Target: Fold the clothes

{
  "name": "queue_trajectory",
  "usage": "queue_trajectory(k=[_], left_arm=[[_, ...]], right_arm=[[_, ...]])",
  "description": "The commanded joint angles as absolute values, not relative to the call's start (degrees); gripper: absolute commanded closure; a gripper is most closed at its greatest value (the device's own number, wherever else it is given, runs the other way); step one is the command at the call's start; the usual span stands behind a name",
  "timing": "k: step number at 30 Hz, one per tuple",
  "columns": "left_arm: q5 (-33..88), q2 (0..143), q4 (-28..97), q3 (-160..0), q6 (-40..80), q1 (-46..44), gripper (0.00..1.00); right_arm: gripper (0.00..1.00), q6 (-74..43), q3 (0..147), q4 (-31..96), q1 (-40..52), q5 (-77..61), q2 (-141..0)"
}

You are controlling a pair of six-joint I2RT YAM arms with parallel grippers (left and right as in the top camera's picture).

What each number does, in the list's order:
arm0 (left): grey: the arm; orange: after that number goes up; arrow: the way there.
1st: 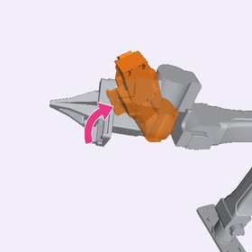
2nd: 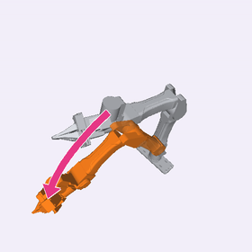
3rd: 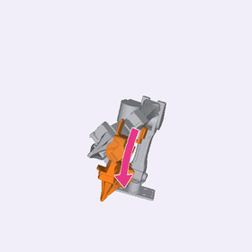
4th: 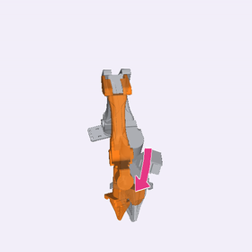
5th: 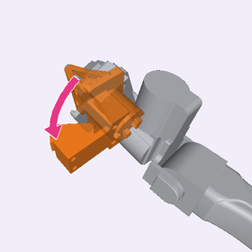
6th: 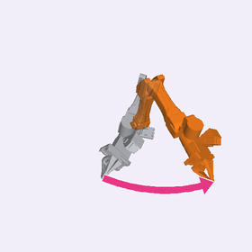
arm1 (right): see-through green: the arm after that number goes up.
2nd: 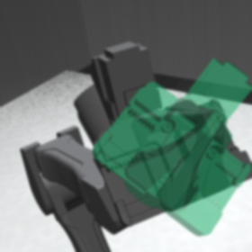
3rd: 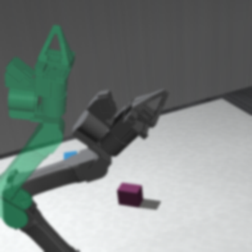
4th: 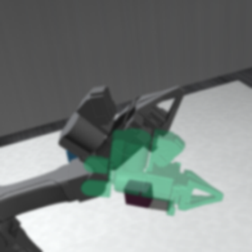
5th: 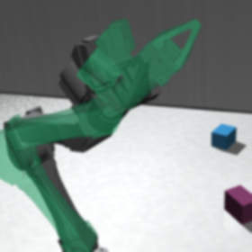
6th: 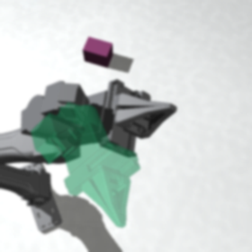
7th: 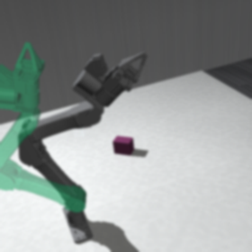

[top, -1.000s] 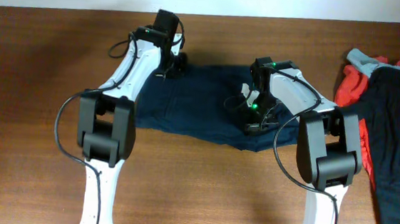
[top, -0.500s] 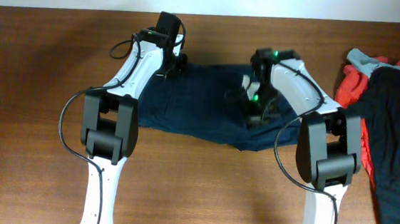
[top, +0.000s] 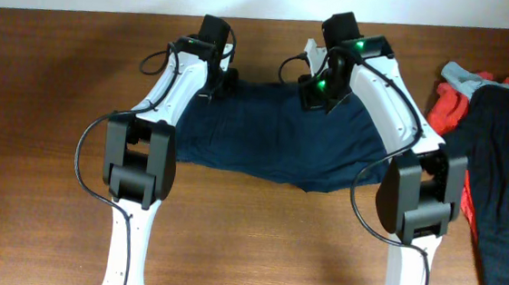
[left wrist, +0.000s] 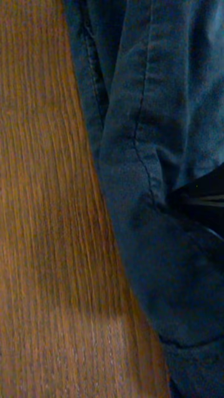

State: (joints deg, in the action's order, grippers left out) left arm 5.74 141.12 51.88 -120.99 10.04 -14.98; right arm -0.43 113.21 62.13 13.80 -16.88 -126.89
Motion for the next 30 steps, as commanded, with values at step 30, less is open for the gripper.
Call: queue_trajectory(k=[30], left_arm=[[-3.1, 138.5, 54.9, -122.1, 6.5, -14.7, 1.00]], right_arm=[[0.96, -0.9, 114.3, 42.3, 13.7, -3.5, -135.8]])
